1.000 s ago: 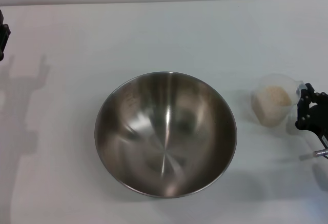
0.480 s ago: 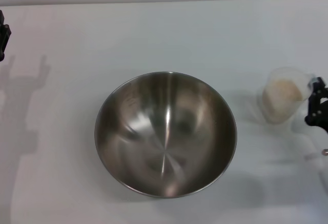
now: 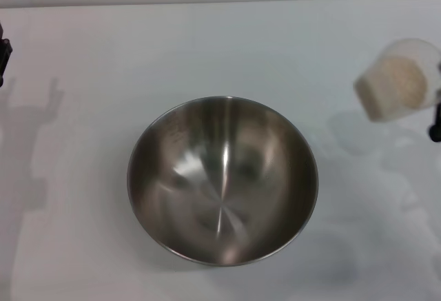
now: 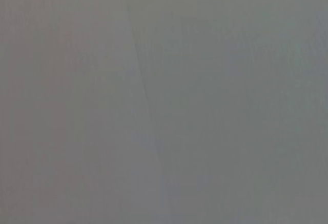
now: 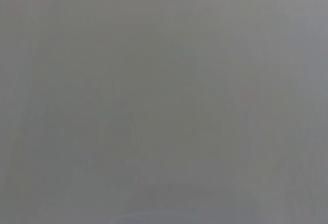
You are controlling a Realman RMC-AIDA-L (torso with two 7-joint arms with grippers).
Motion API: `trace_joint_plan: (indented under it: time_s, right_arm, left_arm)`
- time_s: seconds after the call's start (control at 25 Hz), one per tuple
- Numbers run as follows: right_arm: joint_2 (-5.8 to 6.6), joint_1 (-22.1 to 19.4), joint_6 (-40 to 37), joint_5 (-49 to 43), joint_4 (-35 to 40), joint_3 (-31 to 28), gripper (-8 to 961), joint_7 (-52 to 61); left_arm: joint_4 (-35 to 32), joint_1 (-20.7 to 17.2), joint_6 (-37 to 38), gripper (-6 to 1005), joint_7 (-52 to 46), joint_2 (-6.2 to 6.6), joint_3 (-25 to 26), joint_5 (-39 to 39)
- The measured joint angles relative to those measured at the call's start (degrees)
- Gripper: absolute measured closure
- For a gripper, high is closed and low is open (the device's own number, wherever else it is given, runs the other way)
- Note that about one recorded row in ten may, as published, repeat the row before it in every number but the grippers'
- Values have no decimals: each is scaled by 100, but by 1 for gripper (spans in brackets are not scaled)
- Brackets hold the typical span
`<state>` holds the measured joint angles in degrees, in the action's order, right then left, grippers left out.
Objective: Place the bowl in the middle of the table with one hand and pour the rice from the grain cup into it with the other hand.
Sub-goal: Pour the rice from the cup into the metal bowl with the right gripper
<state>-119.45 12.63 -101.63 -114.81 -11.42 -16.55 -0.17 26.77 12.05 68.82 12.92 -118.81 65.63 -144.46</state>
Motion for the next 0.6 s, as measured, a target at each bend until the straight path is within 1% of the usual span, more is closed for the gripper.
trace_joint_plan:
  time_s: [0.08, 0.12, 0.16, 0.28, 0.32, 0.36, 0.48, 0.52, 0.56, 0.6]
  right_arm:
    - [-11, 137, -60, -185, -62, 6, 929, -378]
    - [-11, 258, -12, -382, -216, 8, 928, -929]
    - [-11, 258, -12, -382, -216, 8, 927, -929]
    - [-2, 370, 146, -654, -516, 10, 924, -2001]
    - [0, 395, 315, -762, -713, 12, 923, -2795]
    - [0, 395, 315, -762, -713, 12, 922, -2795]
    - [-5, 404, 737, -855, -1105, 57, 919, -4428]
    - [-16, 403, 1048, -890, -1348, 117, 918, -5638]
    - [-16, 403, 1048, -890, -1348, 117, 917, -5638]
    - [-20, 398, 1164, -900, -1457, 143, 916, -6219]
  left_arm:
    - [-42, -10, 12, 185, -129, -1, 10, 0]
    - [-92, -14, 31, 185, -237, -2, 24, 3]
    - [-92, -14, 31, 185, -237, -2, 24, 3]
    - [-119, -19, 44, 185, -273, -2, 33, 0]
    - [-132, -24, 50, 185, -278, -1, 30, -1]
    - [-132, -24, 50, 185, -278, -1, 30, -1]
    - [-147, -26, 52, 185, -281, -2, 5, -3]
    - [-148, -26, 52, 185, -283, -2, -1, -5]
    - [-148, -26, 53, 185, -285, -2, -5, -4]
    - [-148, -23, 53, 185, -286, -2, -7, -5]
